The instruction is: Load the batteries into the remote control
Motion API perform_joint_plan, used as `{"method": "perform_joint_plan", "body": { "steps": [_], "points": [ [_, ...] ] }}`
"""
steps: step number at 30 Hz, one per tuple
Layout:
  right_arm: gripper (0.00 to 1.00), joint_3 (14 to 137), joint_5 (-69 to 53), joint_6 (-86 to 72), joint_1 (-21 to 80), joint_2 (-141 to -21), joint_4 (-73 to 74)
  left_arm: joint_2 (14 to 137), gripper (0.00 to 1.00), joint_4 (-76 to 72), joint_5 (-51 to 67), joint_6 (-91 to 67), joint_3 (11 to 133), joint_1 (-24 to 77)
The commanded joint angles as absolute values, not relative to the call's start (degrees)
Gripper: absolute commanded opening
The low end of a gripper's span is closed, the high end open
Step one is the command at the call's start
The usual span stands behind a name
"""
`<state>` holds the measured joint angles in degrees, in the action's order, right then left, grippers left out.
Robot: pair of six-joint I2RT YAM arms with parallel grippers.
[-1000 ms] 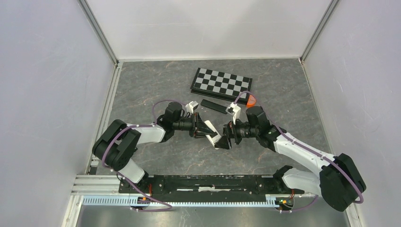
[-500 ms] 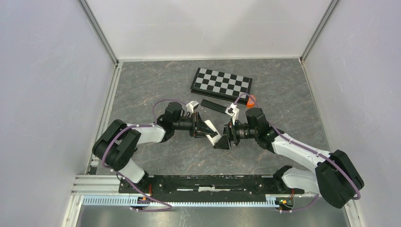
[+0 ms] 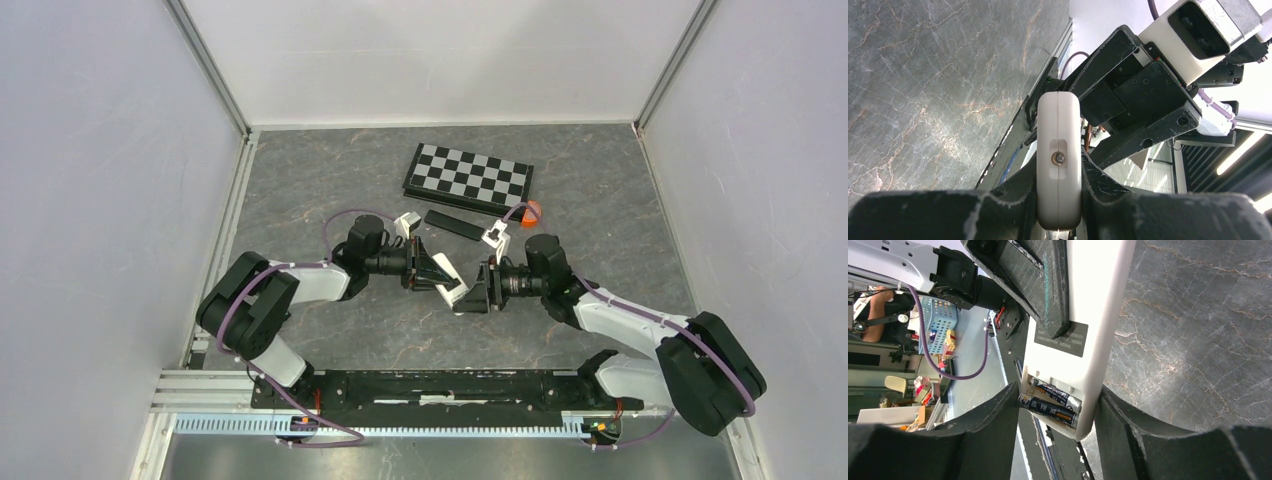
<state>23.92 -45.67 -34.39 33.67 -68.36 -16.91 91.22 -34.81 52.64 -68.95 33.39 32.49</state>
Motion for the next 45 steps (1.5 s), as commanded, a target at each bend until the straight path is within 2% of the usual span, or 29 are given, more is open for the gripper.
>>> {"method": "perform_joint_plan", "body": {
  "steps": [1,5,6,10,12,14,21,29,37,42,43,45],
  "points": [
    [0.52,23.0,-49.9,-37.5,33.4,-68.4,-24.7,90.2,0.02,-38.7,56.0,-69.1,33.5,32.4],
    [0.52,23.0,-50.3,-37.3,33.4,-68.3,-24.9,89.5,0.02,-39.2,57.3,-69.7,33.8,32.3],
    [0.55,23.0,-50.4,-37.2,33.4,-68.4,-24.9,89.4,0.02,-39.4,57.4,-69.9,33.8,32.3],
    [0.84,22.0,-51.0,-38.3,33.1,-67.5,-27.6,89.2,0.02,-39.8,58.0,-70.2,34.2,32.0],
    [0.90,21.4,-51.4,-39.6,32.9,-67.0,-29.6,89.0,0.02,-39.7,58.1,-70.2,34.2,31.9],
    [0.91,20.9,-52.2,-41.4,32.6,-66.8,-31.6,89.1,0.02,-39.8,58.1,-70.3,34.2,31.8],
    [0.73,19.6,-53.3,-44.4,32.2,-67.7,-34.9,89.2,0.02,-40.3,58.1,-70.7,34.1,31.6],
    [0.60,19.9,-52.7,-44.7,32.1,-69.8,-35.2,89.1,0.02,-40.8,58.0,-71.1,33.9,31.6],
    [0.42,19.2,-51.9,-44.6,32.0,-70.9,-35.1,88.7,0.02,-41.5,58.4,-71.2,33.7,31.6],
    [0.39,18.9,-52.2,-43.7,32.0,-70.8,-35.5,88.2,0.02,-41.5,58.8,-71.3,33.4,31.6],
    [0.41,19.0,-52.3,-43.6,31.8,-70.8,-35.5,88.1,0.02,-41.5,58.7,-71.2,33.4,31.6],
    [0.50,18.8,-52.4,-44.0,31.4,-69.8,-36.7,87.9,0.02,-41.5,58.7,-70.9,33.4,31.4]
  ]
}}
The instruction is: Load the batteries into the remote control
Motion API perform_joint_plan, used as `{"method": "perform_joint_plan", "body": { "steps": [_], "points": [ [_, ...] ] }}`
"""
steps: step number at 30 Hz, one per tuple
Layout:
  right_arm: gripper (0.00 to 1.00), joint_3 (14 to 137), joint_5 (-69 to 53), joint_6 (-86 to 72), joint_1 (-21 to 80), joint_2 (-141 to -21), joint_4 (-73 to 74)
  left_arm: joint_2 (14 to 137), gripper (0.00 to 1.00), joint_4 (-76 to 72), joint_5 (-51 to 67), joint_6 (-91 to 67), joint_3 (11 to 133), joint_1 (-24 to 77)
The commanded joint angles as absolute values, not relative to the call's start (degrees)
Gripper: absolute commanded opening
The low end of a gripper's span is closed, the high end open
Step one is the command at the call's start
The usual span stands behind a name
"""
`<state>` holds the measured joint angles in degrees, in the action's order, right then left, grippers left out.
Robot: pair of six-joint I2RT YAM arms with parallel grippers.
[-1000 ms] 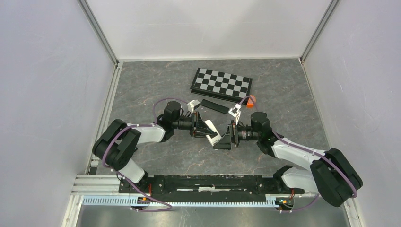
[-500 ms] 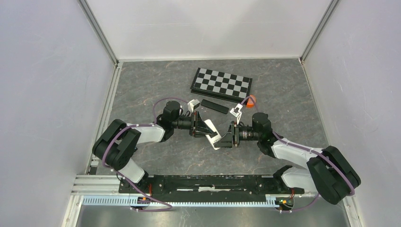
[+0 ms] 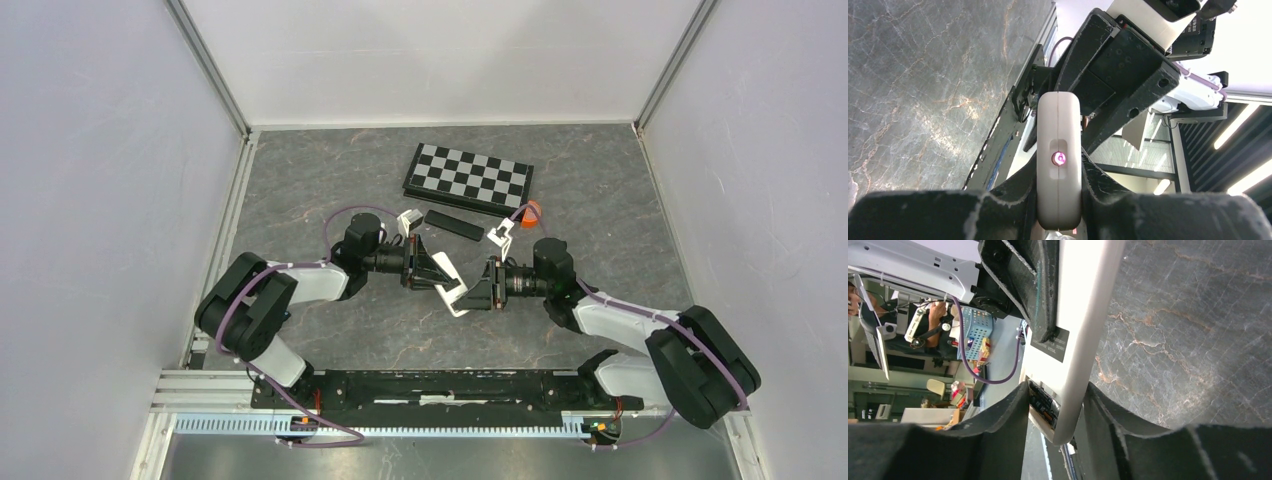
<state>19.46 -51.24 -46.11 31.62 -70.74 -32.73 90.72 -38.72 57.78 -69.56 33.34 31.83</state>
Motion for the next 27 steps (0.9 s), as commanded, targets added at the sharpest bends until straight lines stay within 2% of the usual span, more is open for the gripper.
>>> {"method": "perform_joint_plan", "body": {
  "steps": [1,3,6,10,11,13,16,20,24,27],
  "points": [
    [0.60,18.7,-52.2,-44.4,31.2,-69.2,-37.3,87.7,0.02,-41.5,58.6,-70.7,33.2,31.3],
    [0.71,18.4,-51.4,-44.2,30.5,-67.9,-37.5,87.2,0.02,-42.1,57.9,-70.5,32.6,30.6],
    [0.78,18.8,-49.6,-42.5,29.4,-65.9,-35.6,85.1,0.02,-43.4,56.5,-70.0,31.3,28.6],
    [0.79,19.6,-42.8,-40.7,28.3,-62.9,-32.8,80.9,0.02,-41.0,54.4,-66.8,29.8,24.6],
    [0.75,20.0,-40.3,-40.2,28.2,-62.2,-32.5,79.4,0.02,-38.6,53.4,-64.7,29.8,23.4],
    [0.66,22.6,-35.7,-36.9,28.1,-62.3,-28.6,75.9,0.02,-28.1,50.2,-59.1,30.1,21.3],
    [0.65,28.1,-30.3,-32.9,28.2,-65.5,-24.9,67.8,0.02,-7.8,39.2,-47.3,33.7,18.9],
    [0.77,33.2,-25.5,-27.8,30.5,-72.6,-30.4,59.0,0.02,10.4,22.9,-40.6,37.4,15.3],
    [0.91,41.8,-19.9,-16.3,36.7,-82.0,-29.2,53.4,0.02,17.5,15.9,-38.3,40.2,12.7],
    [0.93,47.6,-16.8,-6.1,41.0,-89.3,-29.1,50.0,0.02,22.5,9.4,-36.7,43.0,12.0]
  ]
}}
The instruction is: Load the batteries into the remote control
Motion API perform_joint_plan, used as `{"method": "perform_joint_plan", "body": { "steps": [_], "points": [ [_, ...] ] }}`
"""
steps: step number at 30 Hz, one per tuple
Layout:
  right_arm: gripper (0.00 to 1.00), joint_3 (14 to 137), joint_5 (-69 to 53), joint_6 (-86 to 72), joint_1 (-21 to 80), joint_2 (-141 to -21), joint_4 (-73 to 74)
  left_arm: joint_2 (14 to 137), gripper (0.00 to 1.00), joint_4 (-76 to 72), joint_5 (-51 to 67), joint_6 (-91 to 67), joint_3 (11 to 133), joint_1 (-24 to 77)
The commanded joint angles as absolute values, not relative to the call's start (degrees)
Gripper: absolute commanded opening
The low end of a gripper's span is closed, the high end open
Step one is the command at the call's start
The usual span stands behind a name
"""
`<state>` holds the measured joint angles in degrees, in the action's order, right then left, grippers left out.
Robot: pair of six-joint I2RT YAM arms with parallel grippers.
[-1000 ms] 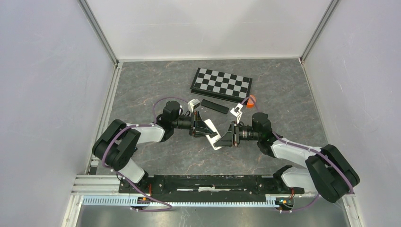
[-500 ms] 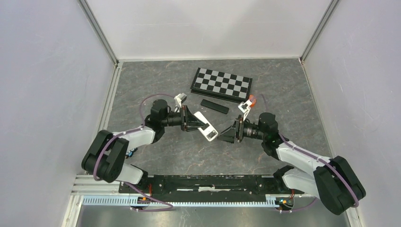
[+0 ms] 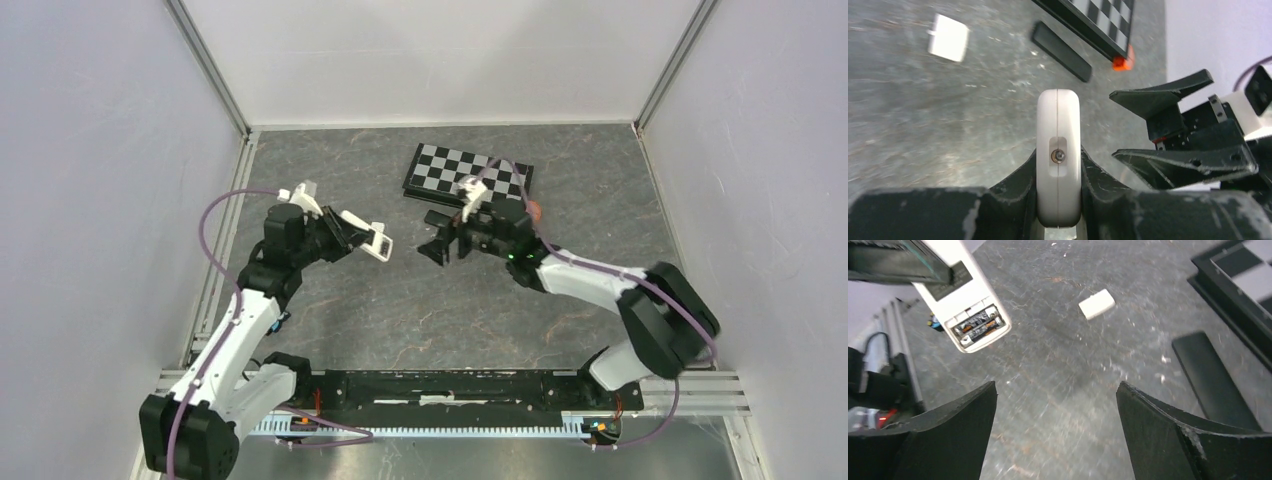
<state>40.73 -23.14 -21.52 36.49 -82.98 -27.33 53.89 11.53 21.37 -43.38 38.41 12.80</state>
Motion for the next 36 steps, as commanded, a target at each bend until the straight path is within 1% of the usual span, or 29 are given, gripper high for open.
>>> {"method": "perform_joint_plan", "body": {
  "steps": [1,4,8,11,15,24,25,28,29,30,35,36],
  "points": [
    [0.93,49.0,-15.8,-3.3,41.9,-91.4,-29.9,49.0,0.02,24.5,6.4,-36.3,44.0,12.0],
    [0.93,53.4,-14.9,3.7,43.5,-98.8,-32.5,44.8,0.02,28.5,-3.4,-35.1,46.3,11.9],
    [0.95,62.8,-13.7,8.5,45.1,-109.0,-31.5,42.1,0.02,31.4,-8.3,-33.1,49.5,11.9],
    [0.95,71.5,-14.4,8.4,45.1,-116.5,-27.5,43.0,0.02,33.0,-7.3,-32.7,51.3,11.9],
    [0.95,80.0,-16.2,8.7,45.2,-123.5,-22.9,43.6,0.02,32.8,-5.0,-33.4,51.3,11.9],
    [0.95,91.4,-21.2,11.9,45.2,-132.4,-11.9,45.3,0.02,32.7,-2.3,-33.2,51.9,11.8],
    [0.93,92.5,-21.4,12.0,45.3,-133.4,-10.4,45.3,0.02,32.8,-2.2,-33.1,52.1,11.8],
    [0.78,97.1,-21.3,13.3,45.4,-136.0,-5.0,45.4,0.02,33.4,-2.5,-32.4,52.5,11.8],
    [0.75,98.3,-20.7,13.8,45.4,-136.5,-3.5,45.4,0.02,33.7,-2.6,-32.1,52.6,11.8],
    [0.72,98.6,-19.9,14.3,45.5,-136.7,-2.6,45.4,0.02,33.8,-2.6,-31.9,52.7,11.8],
    [0.70,98.6,-18.0,18.4,45.9,-136.2,-0.1,45.4,0.02,34.0,-2.2,-31.7,52.9,11.8],
    [0.67,98.7,-17.8,19.3,46.0,-136.3,1.3,45.4,0.02,34.0,-2.1,-31.8,52.9,11.8]
  ]
}}
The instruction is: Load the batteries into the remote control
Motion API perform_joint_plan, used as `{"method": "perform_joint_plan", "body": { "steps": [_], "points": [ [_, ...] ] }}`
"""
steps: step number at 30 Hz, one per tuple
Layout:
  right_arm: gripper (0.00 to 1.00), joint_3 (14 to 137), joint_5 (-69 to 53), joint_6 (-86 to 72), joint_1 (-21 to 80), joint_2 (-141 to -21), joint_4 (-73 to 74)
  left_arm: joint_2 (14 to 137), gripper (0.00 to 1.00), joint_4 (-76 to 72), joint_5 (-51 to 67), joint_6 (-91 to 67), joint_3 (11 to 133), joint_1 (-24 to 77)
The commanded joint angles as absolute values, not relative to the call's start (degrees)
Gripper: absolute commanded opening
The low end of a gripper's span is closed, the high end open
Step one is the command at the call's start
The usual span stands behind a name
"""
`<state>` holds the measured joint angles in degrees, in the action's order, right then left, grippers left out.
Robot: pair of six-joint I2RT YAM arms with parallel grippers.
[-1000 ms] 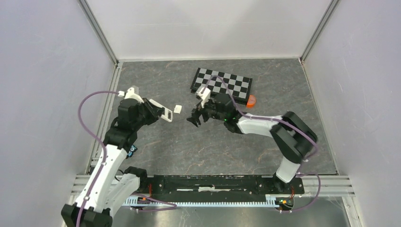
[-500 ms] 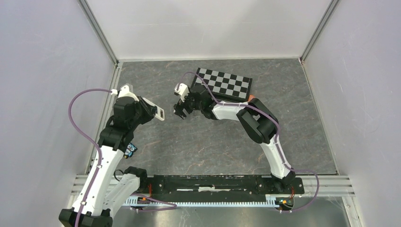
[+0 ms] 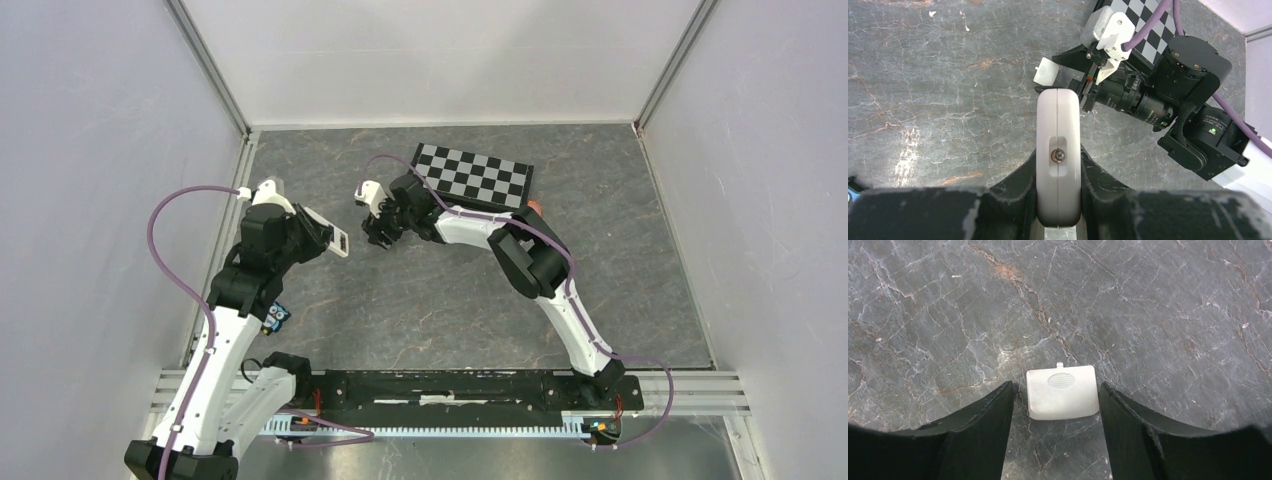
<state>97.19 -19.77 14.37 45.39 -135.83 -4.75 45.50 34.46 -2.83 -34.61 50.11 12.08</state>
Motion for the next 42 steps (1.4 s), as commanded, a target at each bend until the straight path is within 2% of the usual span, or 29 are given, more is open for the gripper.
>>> {"method": "perform_joint_plan", "body": {
  "steps": [1,6,9,15,25,31,37,39,42],
  "points": [
    [0.63,99.2,-17.4,20.2,46.2,-136.6,2.6,45.5,0.02,34.0,-2.0,-31.8,52.8,11.8],
    [0.44,98.9,-13.9,22.8,47.2,-136.3,4.4,45.5,0.02,33.8,-1.4,-31.9,52.7,11.8],
    [0.40,95.9,-12.4,22.7,47.6,-134.2,2.8,45.5,0.02,33.8,-1.1,-32.2,52.5,11.8],
    [0.42,88.4,-11.4,23.3,47.7,-127.2,1.1,44.8,0.02,33.6,-0.9,-32.5,51.8,11.8],
    [0.48,73.0,-13.7,26.6,47.7,-114.8,9.1,43.5,0.02,31.6,1.5,-33.4,48.9,11.8],
    [0.57,67.2,-10.8,22.6,47.7,-109.0,8.8,43.3,0.02,30.7,2.1,-33.7,47.9,11.8],
    [0.89,68.9,-4.0,9.4,47.7,-107.0,6.3,42.8,0.02,30.7,2.0,-33.5,47.7,11.8],
    [0.94,69.9,-2.1,3.6,47.7,-107.1,6.5,42.9,0.02,30.6,2.1,-33.6,47.7,11.8],
    [0.95,69.8,1.4,-5.3,47.7,-107.1,5.9,43.1,0.02,30.2,2.1,-33.5,47.5,11.8]
  ]
}}
